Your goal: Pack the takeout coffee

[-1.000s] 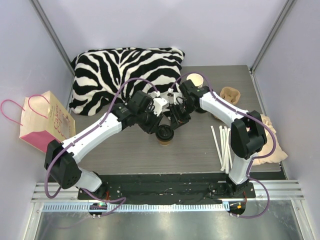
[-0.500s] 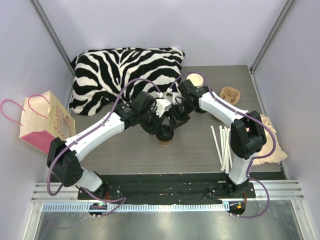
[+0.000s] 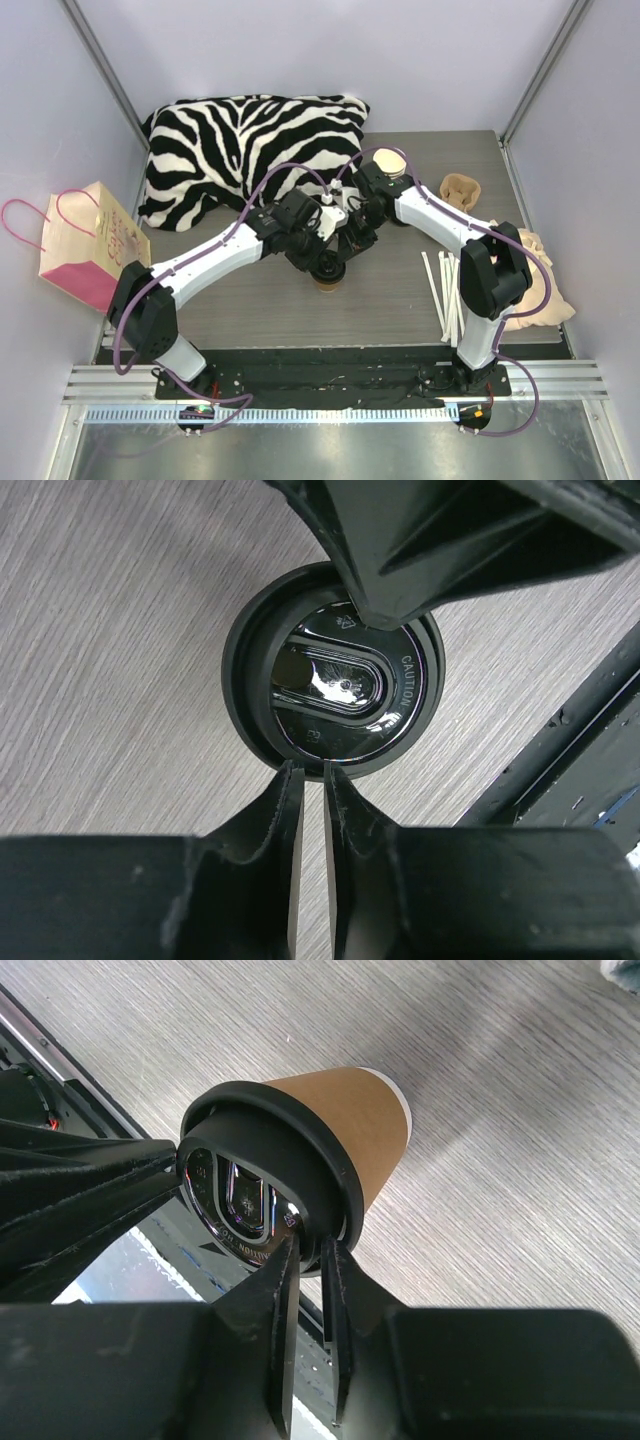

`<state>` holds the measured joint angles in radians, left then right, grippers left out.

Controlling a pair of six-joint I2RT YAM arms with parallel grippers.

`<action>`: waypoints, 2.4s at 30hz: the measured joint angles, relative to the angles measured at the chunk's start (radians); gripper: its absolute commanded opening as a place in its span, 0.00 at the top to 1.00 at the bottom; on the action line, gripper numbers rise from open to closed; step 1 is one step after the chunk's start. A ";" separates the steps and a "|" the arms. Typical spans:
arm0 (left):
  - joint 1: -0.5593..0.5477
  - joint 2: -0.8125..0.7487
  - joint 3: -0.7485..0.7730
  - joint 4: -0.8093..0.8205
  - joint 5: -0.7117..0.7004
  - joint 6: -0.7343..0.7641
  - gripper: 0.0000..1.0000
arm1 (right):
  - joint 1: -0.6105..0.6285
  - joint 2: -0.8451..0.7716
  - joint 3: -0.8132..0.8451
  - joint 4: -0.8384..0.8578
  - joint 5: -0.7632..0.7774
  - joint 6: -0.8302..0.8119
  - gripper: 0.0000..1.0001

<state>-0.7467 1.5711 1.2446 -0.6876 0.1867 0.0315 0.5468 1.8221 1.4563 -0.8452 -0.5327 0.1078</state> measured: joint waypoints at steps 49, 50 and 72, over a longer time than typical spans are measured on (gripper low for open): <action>0.000 -0.019 0.122 -0.031 -0.004 0.006 0.87 | 0.001 0.000 0.001 0.013 0.010 0.000 0.85; 0.000 -0.021 0.127 -0.025 -0.004 0.005 0.88 | 0.001 0.000 0.001 0.013 0.010 0.000 0.85; 0.000 0.021 0.056 0.030 -0.033 0.003 0.87 | 0.002 0.004 0.004 0.013 0.011 0.000 0.85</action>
<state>-0.7467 1.5921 1.3010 -0.6575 0.1535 0.0349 0.5491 1.8263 1.4605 -0.8318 -0.5217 0.1078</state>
